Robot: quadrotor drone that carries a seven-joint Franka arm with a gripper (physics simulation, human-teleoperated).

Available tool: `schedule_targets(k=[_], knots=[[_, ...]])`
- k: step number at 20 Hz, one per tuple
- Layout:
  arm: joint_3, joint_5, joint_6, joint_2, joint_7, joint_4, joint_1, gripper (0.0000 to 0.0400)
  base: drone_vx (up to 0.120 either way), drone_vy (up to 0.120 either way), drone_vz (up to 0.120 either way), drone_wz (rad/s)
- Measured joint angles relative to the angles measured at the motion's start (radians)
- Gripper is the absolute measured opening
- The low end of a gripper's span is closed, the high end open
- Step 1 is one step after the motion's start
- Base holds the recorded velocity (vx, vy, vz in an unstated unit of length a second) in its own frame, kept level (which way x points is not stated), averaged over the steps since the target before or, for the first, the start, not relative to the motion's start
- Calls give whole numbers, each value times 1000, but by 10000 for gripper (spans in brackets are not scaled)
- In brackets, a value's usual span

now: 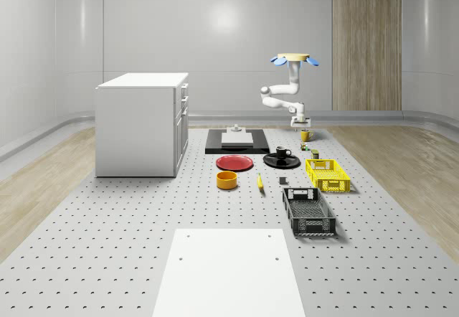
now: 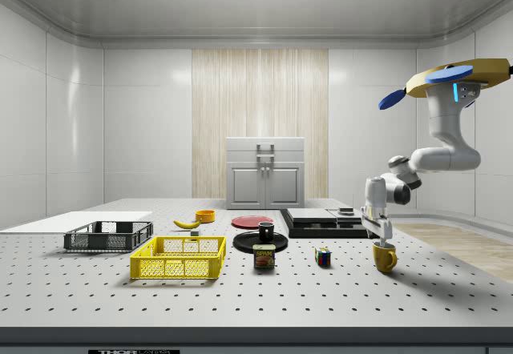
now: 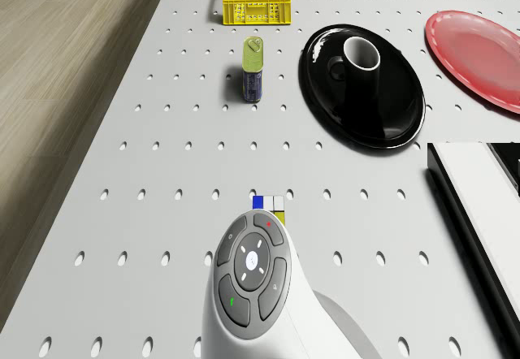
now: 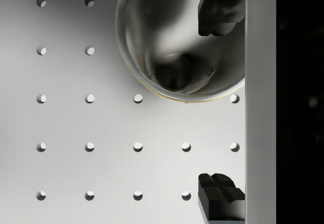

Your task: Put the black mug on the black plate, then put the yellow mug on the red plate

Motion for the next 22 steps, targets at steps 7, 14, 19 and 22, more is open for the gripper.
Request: schedule_targets(k=[7,14,19,22], knots=[[-37,-37,8,7,-2,4,7,400,0,0,0,0],[-50,-52,3,16,-7,1,18,400,0,0,0,0],[-53,-59,-6,25,-6,-1,20,400,0,0,0,0],[-55,-62,-11,31,-6,-1,21,400,0,0,0,0]])
